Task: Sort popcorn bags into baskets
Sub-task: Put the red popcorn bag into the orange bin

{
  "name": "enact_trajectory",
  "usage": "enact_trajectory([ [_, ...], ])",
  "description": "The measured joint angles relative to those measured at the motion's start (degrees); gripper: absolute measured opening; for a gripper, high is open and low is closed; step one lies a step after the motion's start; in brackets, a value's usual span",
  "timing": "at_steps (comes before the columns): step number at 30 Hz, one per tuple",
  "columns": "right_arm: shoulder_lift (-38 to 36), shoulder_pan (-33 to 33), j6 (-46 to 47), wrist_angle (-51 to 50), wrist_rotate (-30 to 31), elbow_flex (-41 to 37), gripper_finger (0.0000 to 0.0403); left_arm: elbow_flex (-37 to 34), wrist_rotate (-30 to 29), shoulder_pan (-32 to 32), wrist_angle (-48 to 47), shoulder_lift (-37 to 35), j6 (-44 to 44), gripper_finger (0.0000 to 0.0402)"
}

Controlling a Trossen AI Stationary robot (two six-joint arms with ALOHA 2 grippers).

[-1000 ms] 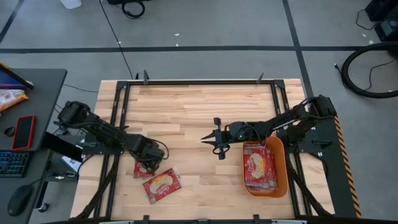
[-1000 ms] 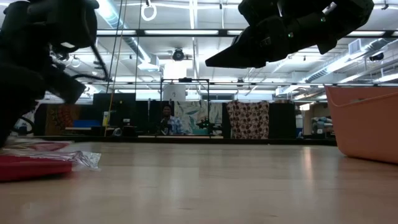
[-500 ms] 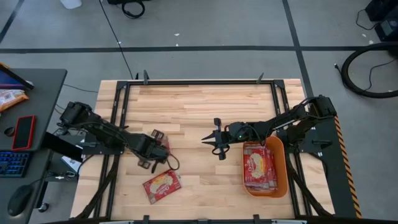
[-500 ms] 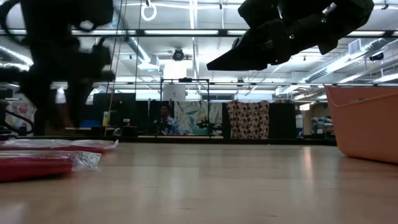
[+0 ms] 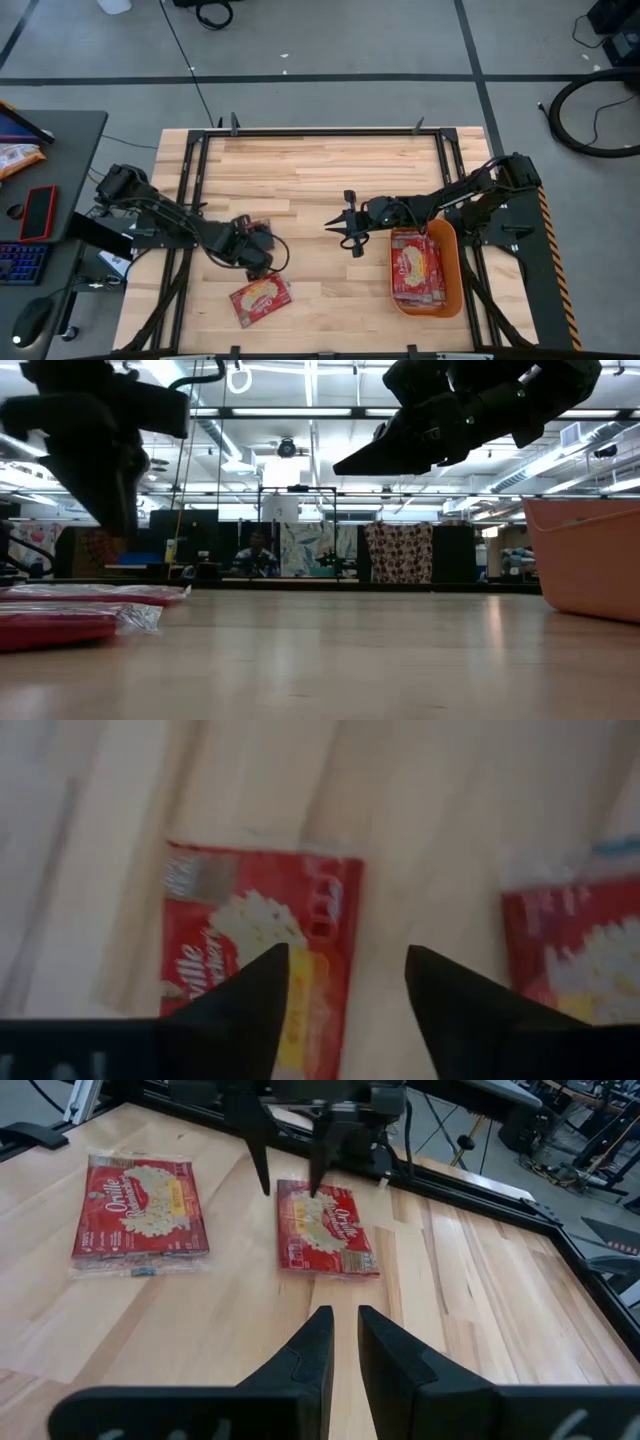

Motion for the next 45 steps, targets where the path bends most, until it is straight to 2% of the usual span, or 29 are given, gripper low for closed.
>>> enact_trajectory([
  [5, 0.0, 0.0, 0.09, -0.05, 0.0, 0.0, 0.0054, 0.0, -5.23, -0.31, 0.57, 1.35, 1.11, 0.0253],
  [12, 0.0, 0.0, 0.12, -0.57, 0.0, 0.0, 0.0054, 0.02, -13.55, -2.81, 6.5, 7.6, 7.43, 0.0241],
  [20, 0.0, 0.0, 0.13, -0.9, 0.0, 0.0, 0.0054, 0.02, -13.86, -3.55, 8.41, 14.27, 8.09, 0.0219],
  [28, 0.0, 0.0, 0.13, -0.94, 0.0, 0.0, 0.0054, 0.27, -14.67, -3.86, 7.41, 17.67, 8.08, 0.0212],
  [30, 0.0, 0.0, 0.13, -0.94, 0.0, 0.0, 0.0054, 0.26, -14.32, -3.86, 7.44, 17.73, 8.38, 0.0199],
  [33, 0.0, 0.0, 0.13, -0.94, -0.01, 0.0, 0.0054, 0.26, -12.98, -3.82, 7.49, 17.75, 8.5, 0.0158],
  [40, 0.0, 0.0, 0.13, -0.94, -0.97, 0.0, 0.0054, 0.11, -10.64, -3.82, 6.99, 17.92, 8.78, 0.002],
  [45, 0.0, 0.02, -0.07, -0.39, -4.04, 0.0, 0.0054, 0.14, -10.23, -3.8, 6.82, 17.45, 8.84, 0.0007],
])
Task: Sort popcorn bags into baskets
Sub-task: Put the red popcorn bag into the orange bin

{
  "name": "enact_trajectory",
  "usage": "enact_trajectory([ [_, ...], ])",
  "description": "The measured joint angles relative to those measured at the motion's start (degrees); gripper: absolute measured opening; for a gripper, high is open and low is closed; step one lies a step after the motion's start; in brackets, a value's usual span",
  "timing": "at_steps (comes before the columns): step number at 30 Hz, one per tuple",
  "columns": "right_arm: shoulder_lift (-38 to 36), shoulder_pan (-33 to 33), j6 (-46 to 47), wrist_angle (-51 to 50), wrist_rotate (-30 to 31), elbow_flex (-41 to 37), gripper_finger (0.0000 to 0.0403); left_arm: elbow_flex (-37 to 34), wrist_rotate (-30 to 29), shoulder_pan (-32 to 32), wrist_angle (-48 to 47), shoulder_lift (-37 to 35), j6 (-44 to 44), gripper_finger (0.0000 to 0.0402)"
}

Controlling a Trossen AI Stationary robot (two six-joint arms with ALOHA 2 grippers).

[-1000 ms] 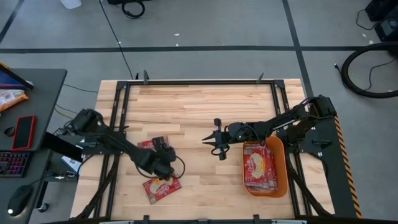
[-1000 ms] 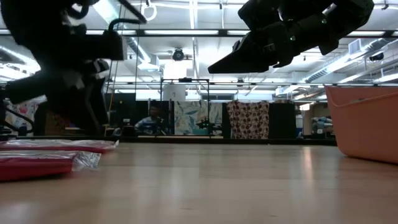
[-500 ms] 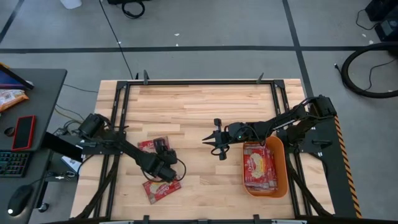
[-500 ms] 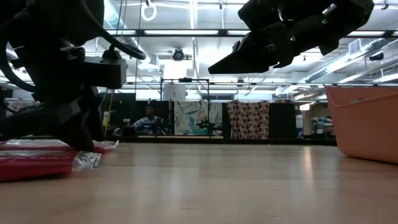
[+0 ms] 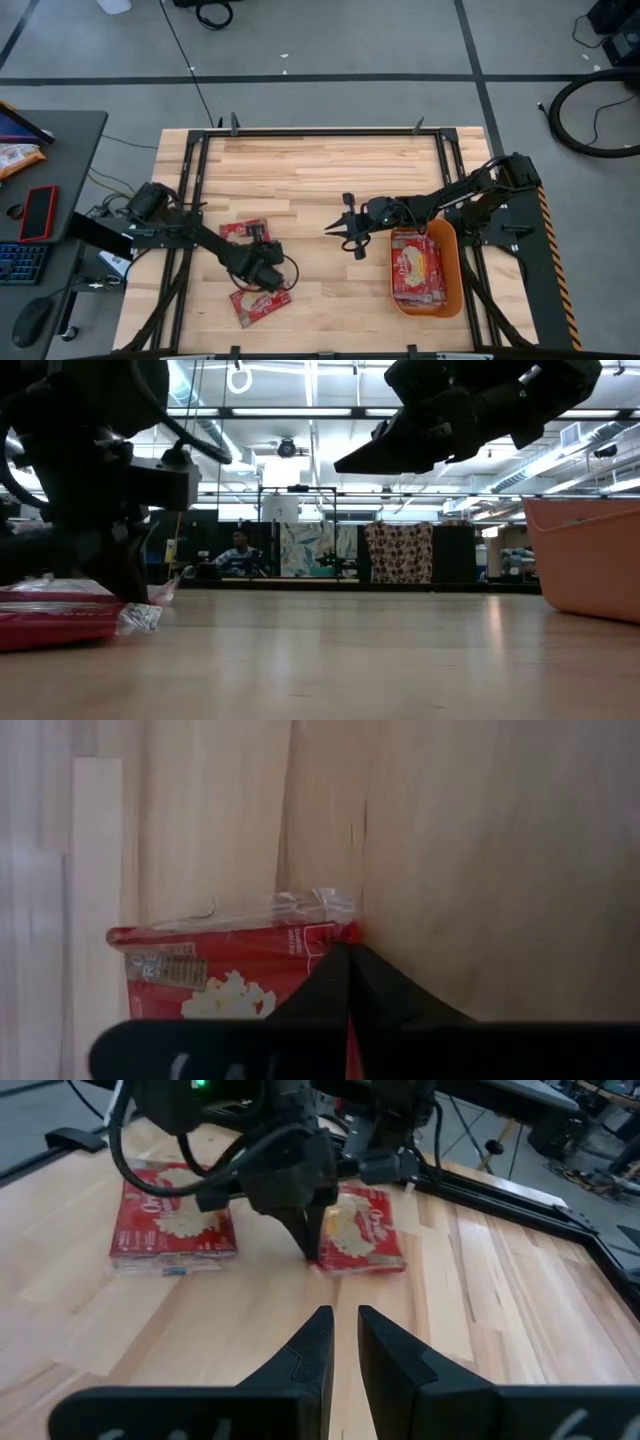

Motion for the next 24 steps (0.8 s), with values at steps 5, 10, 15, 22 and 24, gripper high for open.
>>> enact_trajectory([
  [5, 0.0, -0.02, -0.41, 0.42, -1.69, 0.0, 0.0054, 4.0, 1.06, 0.0, -1.31, -2.72, 3.9, 0.0004],
  [10, 0.0, 0.99, -2.52, 2.19, -5.55, 0.0, 0.0061, 7.89, 1.11, 1.21, -4.38, -4.72, 5.24, 0.0003],
  [15, 1.9, 3.61, -5.34, 7.98, -2.77, 0.03, 0.0087, 10.09, 1.42, 1.98, -4.68, -5.19, 6.89, 0.0002],
  [22, 11.36, 4.51, -5.86, 7.59, 0.0, 7.25, 0.0148, 10.7, 1.04, 2.3, -4.85, -5.21, 8.22, 0.0001],
  [24, 14.83, 4.39, -6.1, 6.03, 0.11, 10.01, 0.0164, 10.7, 1.04, 2.32, -4.84, -5.21, 8.16, 0.0001],
])
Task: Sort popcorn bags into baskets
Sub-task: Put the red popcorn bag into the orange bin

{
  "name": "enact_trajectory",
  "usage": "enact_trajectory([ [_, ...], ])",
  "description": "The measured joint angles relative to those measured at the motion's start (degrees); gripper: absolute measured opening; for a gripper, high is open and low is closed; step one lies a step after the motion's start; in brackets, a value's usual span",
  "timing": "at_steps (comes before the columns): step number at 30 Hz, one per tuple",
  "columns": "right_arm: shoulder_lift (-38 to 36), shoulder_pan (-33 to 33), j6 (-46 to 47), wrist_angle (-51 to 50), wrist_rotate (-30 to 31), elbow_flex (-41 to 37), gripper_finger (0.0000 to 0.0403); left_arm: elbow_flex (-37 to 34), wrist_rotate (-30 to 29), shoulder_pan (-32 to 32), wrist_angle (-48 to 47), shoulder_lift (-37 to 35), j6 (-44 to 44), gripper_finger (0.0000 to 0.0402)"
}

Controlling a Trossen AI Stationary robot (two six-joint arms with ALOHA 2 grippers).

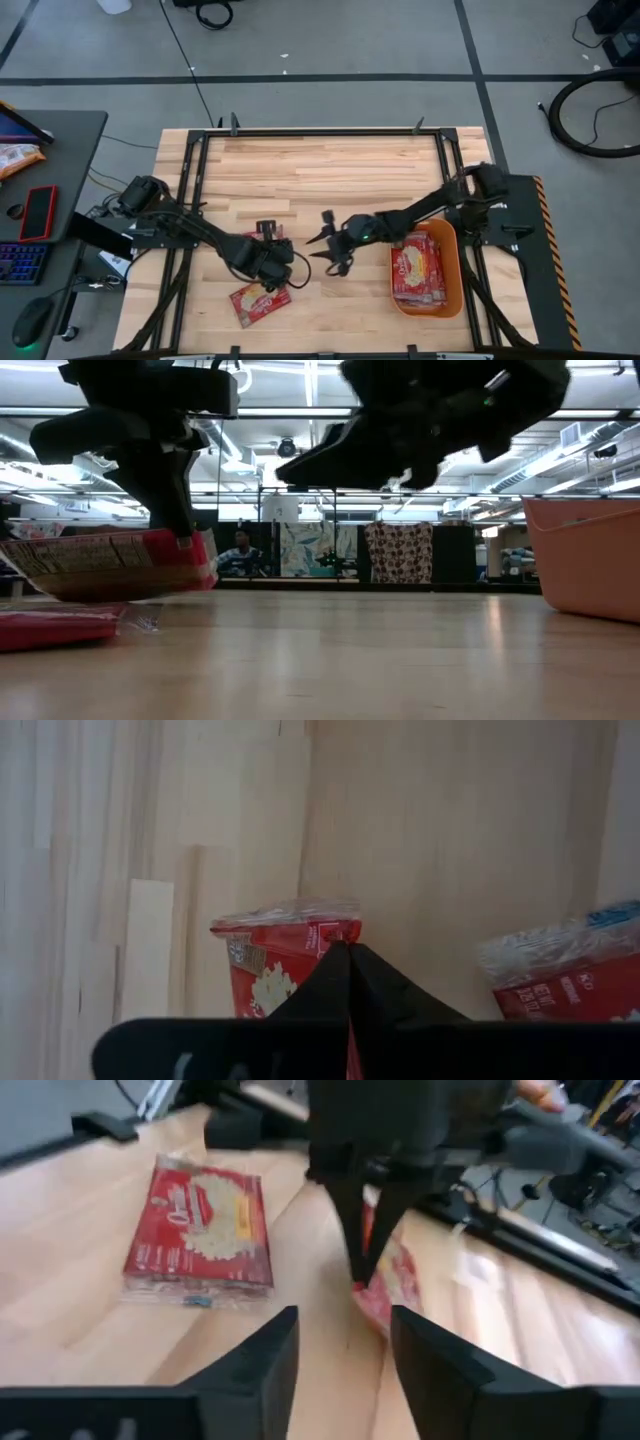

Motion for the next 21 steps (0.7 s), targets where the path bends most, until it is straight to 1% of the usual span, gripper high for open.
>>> enact_trajectory([
  [5, 7.57, -1.72, -1.54, -0.53, -0.07, 6.19, 0.0198, 0.02, -0.02, -0.02, -0.34, 0.0, -0.08, 0.0001],
  [9, 12.01, -3.45, -2.82, -2.4, 0.03, 11.05, 0.0215, 0.09, -0.27, -0.02, -0.4, 0.0, 0.07, 0.0001],
  [15, 16.36, -4.95, -2.97, -7.71, -2.32, 17.64, 0.0219, 0.26, -1.88, -0.02, -0.51, 0.0, 0.08, 0.0001],
  [21, 18.13, -5.39, -5.84, -7.07, -2.74, 20.27, 0.0213, 0.26, -3.58, -0.09, 0.06, 0.0, 0.06, 0.0],
])
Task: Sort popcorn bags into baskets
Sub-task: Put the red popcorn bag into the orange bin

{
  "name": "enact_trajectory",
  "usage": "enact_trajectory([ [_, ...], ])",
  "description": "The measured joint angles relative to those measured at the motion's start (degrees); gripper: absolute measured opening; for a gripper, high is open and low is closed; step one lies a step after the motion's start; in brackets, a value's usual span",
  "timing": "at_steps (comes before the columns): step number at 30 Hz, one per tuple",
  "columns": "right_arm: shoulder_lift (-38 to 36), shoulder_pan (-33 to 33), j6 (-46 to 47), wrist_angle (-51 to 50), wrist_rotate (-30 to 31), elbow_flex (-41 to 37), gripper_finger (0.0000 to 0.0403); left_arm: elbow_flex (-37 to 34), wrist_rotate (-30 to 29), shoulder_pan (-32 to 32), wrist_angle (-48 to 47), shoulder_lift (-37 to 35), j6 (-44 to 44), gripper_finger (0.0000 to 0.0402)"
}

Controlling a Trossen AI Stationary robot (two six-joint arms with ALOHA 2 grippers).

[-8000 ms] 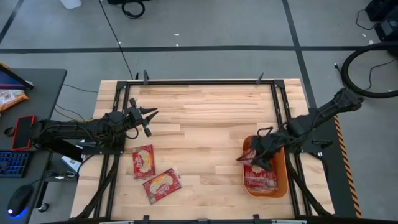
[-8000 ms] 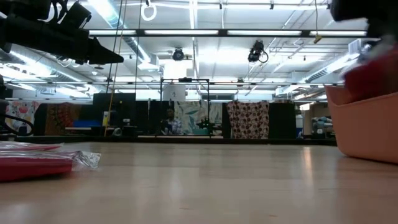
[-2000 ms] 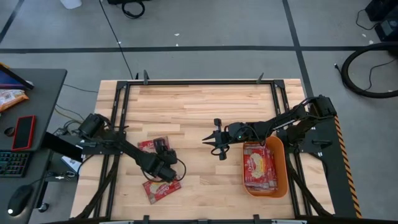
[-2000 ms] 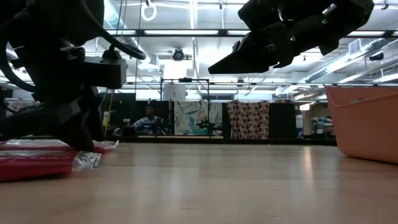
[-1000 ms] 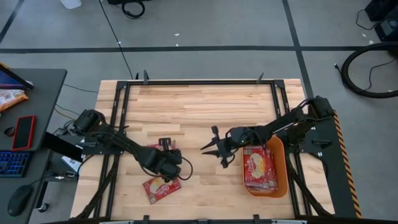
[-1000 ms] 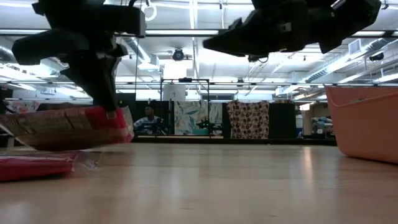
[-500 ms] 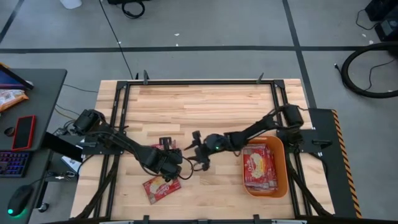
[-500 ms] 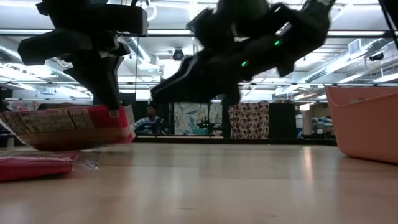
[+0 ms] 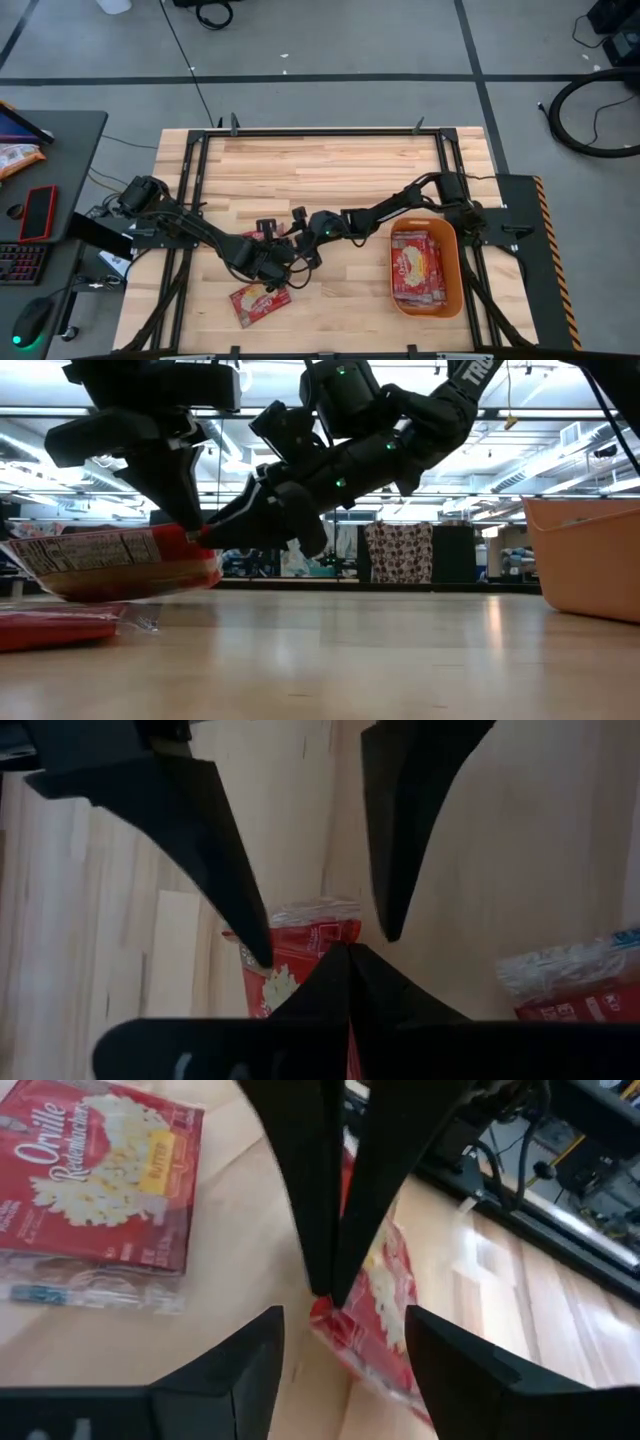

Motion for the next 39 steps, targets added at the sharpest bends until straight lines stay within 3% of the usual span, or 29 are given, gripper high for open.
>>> enact_trajectory([
  [5, -0.02, -0.33, -0.55, 0.14, -0.06, 0.01, 0.0183, 0.0, -0.33, 0.0, 0.5, -0.01, 0.03, 0.0001],
  [22, -0.02, -1.5, -0.12, -0.39, -3.76, -0.27, 0.0009, 0.02, -0.54, -0.04, 0.96, -0.04, 0.09, 0.0005],
  [27, -0.02, -1.5, -0.07, -0.32, -2.71, -0.27, 0.001, 0.02, 0.17, -0.35, 0.73, -0.87, 0.09, 0.0017],
  [35, -0.83, -1.7, -0.16, -3.02, 1.58, -0.26, 0.0007, 0.44, -0.13, -1.18, -5.09, -6.75, -0.5, 0.0105],
  [39, -3.66, -1.21, -0.4, -9.43, 4.01, -0.34, 0.0006, -0.71, -2.03, -2.36, -5.71, -10.36, 0.06, 0.0121],
])
